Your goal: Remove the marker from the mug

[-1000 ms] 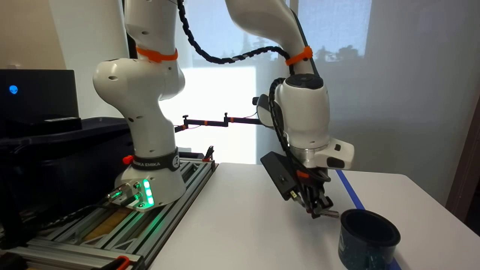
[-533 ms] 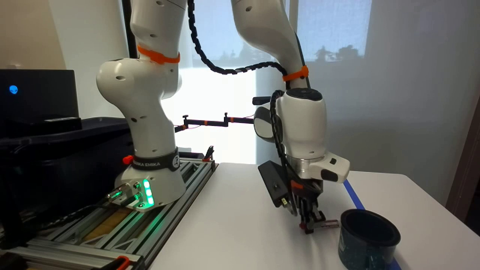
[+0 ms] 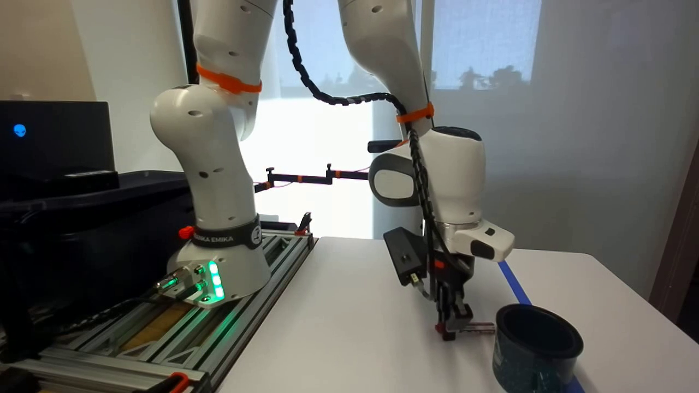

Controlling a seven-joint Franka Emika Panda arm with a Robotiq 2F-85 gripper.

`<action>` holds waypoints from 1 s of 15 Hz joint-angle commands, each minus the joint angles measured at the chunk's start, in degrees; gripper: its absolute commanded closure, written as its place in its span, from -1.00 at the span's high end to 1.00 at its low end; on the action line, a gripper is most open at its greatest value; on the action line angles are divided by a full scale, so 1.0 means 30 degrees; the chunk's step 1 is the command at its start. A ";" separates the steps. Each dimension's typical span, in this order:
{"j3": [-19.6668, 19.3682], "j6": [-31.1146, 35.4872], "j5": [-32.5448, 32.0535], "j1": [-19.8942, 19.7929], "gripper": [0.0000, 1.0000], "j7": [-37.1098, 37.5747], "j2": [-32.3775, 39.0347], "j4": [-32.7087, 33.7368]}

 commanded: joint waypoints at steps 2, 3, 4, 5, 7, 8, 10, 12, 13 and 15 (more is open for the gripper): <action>-0.0953 -0.1641 -0.4507 0.0526 -0.09 0.5094 -0.0047 0.0295; -0.1010 -0.2202 -0.5658 0.0508 0.05 0.6230 -0.0264 0.0428; -0.0777 -0.2764 -0.6813 0.0187 0.17 0.7482 -0.0474 0.0635; -0.0669 -0.3527 -0.7741 -0.0030 0.31 0.8516 -0.0787 0.0845; 0.0032 -0.4930 -0.8768 -0.0678 0.62 1.0011 -0.1395 0.1231; 0.0515 -0.5643 -0.8929 -0.1093 0.80 1.0400 -0.1685 0.1444; 0.1246 -0.6978 -0.9020 -0.1595 1.00 1.1454 -0.2348 0.1806; 0.1892 -0.8331 -0.8772 -0.1993 1.00 1.2505 -0.3043 0.2185; 0.2212 -0.8825 -0.8536 -0.2203 1.00 1.2905 -0.3306 0.2375; 0.2621 -0.9748 -0.8409 -0.2452 1.00 1.4094 -0.3956 0.2632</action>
